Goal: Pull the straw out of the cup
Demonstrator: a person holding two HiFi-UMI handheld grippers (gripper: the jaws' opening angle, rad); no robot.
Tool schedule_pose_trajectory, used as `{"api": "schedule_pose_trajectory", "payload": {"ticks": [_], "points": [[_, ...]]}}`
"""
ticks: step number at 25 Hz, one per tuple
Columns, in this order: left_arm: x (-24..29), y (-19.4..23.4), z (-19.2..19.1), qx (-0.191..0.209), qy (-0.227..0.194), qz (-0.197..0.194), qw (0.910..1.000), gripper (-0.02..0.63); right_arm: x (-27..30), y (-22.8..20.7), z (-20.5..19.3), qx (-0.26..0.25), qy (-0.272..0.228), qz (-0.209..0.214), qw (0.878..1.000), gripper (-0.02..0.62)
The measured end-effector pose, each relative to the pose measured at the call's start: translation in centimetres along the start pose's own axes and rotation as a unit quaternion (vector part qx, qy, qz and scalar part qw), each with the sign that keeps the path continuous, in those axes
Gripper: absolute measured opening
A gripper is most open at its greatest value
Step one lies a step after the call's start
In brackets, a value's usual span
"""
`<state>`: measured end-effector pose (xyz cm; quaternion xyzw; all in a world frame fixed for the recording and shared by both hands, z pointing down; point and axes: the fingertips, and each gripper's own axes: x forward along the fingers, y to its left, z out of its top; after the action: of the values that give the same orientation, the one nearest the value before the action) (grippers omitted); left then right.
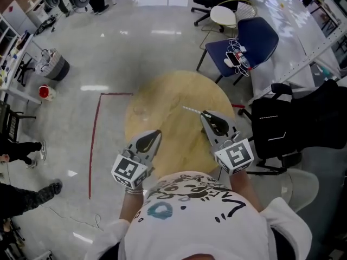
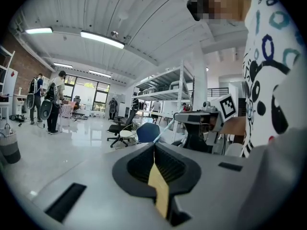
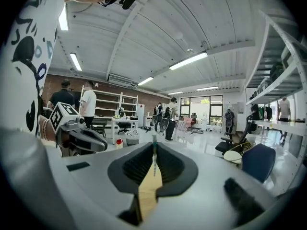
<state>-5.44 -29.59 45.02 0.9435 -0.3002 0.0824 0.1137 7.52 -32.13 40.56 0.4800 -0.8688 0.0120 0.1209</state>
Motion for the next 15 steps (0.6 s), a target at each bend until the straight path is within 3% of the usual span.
{"api": "schedule_pose_trajectory", "payload": {"ticks": [15], "points": [[0.5, -0.3, -0.6, -0.004, 0.005, 0.0, 1.0, 0.015, 0.7, 1.8, -3.7, 0.014, 0.044, 0.034, 0.998, 0.04]]}}
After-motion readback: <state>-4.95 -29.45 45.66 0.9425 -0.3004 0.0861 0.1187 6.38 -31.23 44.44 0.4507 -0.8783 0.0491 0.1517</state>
